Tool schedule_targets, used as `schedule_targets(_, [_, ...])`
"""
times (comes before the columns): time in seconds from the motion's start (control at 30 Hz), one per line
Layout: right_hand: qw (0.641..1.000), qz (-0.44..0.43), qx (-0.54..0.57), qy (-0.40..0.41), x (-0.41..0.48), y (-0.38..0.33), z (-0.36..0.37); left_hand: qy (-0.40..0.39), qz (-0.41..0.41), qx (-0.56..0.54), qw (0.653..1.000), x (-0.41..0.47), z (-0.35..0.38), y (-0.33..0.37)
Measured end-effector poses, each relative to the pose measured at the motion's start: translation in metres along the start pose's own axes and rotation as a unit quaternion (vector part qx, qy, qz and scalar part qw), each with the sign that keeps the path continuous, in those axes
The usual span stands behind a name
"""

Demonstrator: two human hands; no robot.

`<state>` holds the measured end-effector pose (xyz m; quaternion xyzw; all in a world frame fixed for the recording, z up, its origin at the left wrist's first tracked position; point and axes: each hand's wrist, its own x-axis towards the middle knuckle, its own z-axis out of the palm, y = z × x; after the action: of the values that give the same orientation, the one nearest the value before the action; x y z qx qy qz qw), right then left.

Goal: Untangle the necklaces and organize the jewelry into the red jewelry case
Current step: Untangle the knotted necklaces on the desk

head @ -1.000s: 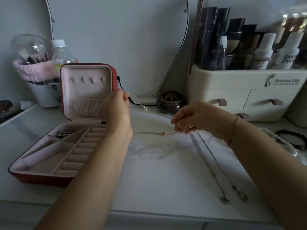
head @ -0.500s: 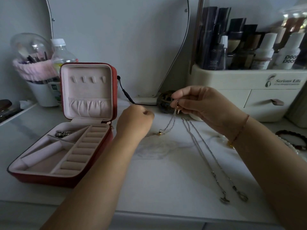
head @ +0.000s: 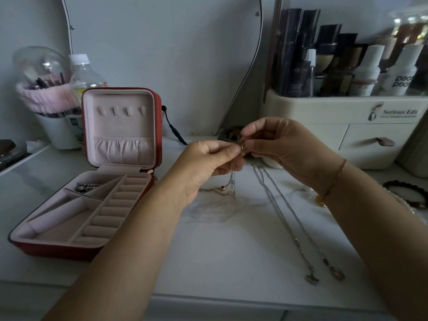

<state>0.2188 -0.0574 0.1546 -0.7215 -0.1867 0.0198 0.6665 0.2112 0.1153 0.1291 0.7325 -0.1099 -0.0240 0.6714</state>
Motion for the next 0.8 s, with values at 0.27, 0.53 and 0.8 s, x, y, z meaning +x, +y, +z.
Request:
schedule_targets(0.27, [0.995,0.039,-0.094,-0.015,-0.0006,0.0016,0.0016,0.043,0.009,-0.048,0.998,0.0044,-0.0013,-0.0017])
schedule_targets(0.53, [0.993,0.079,-0.087,-0.001,-0.0017,0.0008,0.0016,0.015,0.023,-0.098,0.995,0.0015,-0.0003,0.0008])
schedule_targets(0.8, [0.997,0.080,-0.004,-0.022,-0.0018,-0.0002,-0.0012,0.035,0.014,-0.048,0.998,0.0027,-0.0018,-0.0004])
